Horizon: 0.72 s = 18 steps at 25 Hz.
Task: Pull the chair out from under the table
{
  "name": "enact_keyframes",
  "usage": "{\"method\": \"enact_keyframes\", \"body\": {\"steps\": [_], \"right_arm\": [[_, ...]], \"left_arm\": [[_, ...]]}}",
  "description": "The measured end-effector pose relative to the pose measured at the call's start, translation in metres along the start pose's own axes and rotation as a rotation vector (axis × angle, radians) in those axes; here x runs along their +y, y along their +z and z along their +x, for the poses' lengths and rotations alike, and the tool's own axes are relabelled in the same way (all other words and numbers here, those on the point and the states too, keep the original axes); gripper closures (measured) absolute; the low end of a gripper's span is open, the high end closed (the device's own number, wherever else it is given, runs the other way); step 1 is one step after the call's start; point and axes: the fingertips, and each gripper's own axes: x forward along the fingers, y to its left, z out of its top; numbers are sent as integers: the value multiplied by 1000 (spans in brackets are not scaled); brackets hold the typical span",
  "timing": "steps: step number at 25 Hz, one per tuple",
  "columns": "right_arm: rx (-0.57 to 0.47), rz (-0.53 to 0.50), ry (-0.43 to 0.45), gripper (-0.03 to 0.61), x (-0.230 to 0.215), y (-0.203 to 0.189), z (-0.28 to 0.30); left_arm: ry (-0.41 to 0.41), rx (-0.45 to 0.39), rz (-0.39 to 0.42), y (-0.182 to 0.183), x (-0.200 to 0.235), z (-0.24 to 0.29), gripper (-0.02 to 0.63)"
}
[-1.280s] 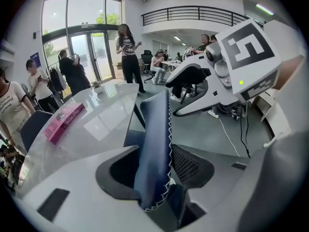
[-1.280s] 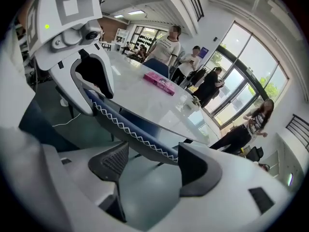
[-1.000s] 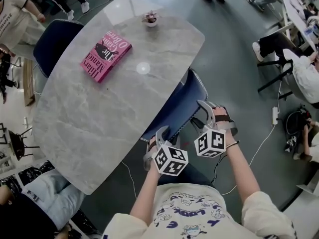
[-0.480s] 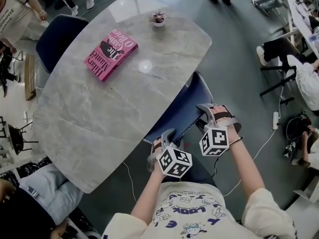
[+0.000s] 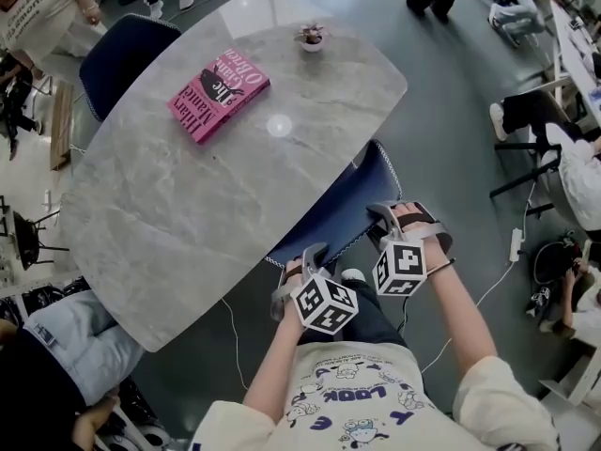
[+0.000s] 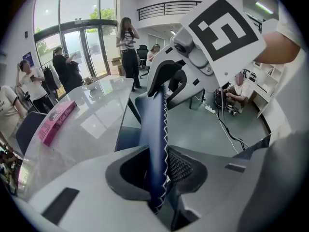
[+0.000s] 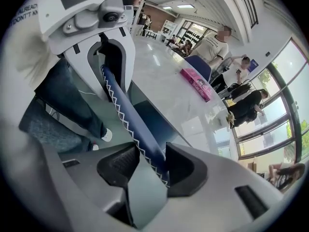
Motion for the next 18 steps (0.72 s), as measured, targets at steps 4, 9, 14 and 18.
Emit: {"method": "enact_keyframes", "body": {"steps": [4, 9, 14, 18], "right_arm": [[3, -17, 27, 416, 4, 1, -3], [-22, -59, 55, 430, 9, 0, -7], [-44, -78, 82, 440, 24, -3, -13], [-52, -90, 97, 446, 36, -7, -18]], "left_arm": [[-7, 16, 0, -2, -2, -2, 514], [26, 37, -6, -3, -5, -5, 515], [33, 60, 15, -10, -15, -6, 515], [44, 70, 24, -15, -25, -8, 515]]}}
